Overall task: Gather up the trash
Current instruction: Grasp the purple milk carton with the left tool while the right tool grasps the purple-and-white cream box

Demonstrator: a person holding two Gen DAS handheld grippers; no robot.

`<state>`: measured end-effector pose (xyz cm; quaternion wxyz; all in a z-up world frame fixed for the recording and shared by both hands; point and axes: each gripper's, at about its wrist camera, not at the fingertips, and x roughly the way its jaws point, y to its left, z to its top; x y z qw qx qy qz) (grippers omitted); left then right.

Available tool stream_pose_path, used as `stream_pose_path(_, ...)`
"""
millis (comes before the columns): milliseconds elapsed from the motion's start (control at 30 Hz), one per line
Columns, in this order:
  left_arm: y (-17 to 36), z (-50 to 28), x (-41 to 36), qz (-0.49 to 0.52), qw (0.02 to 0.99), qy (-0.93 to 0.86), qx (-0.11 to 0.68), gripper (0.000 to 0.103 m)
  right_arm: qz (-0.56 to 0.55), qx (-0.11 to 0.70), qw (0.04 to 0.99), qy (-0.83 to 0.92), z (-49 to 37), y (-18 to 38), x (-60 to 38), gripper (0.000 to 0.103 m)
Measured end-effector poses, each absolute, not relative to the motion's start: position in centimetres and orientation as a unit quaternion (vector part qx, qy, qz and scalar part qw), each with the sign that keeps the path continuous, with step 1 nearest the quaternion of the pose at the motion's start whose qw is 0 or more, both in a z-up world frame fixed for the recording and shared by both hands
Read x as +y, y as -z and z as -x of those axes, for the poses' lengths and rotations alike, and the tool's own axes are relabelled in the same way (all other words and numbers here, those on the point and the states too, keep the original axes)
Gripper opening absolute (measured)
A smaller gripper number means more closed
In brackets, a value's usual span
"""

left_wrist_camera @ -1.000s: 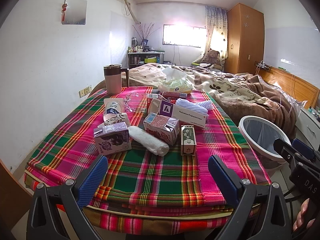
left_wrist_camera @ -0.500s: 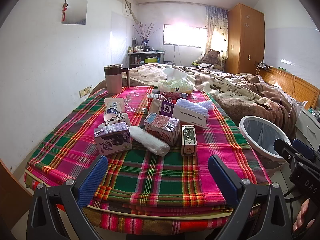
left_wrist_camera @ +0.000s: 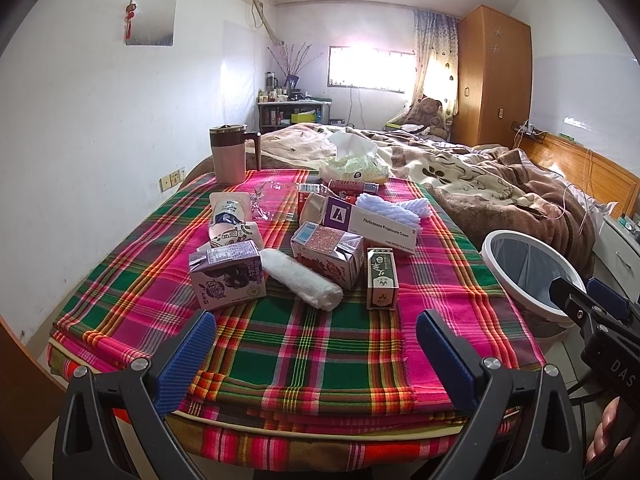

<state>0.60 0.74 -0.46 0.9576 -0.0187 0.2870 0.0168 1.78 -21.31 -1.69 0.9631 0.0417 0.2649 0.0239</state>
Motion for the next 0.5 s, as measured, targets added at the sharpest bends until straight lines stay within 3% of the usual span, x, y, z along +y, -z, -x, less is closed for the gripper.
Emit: stream_pose_path(500,2.6,-4.8,6.4,0.051,0.943,-0.051,0.324,0.101,-0.01,0.268,0.96,-0.08,-6.9,2.8,-19.5,0.079)
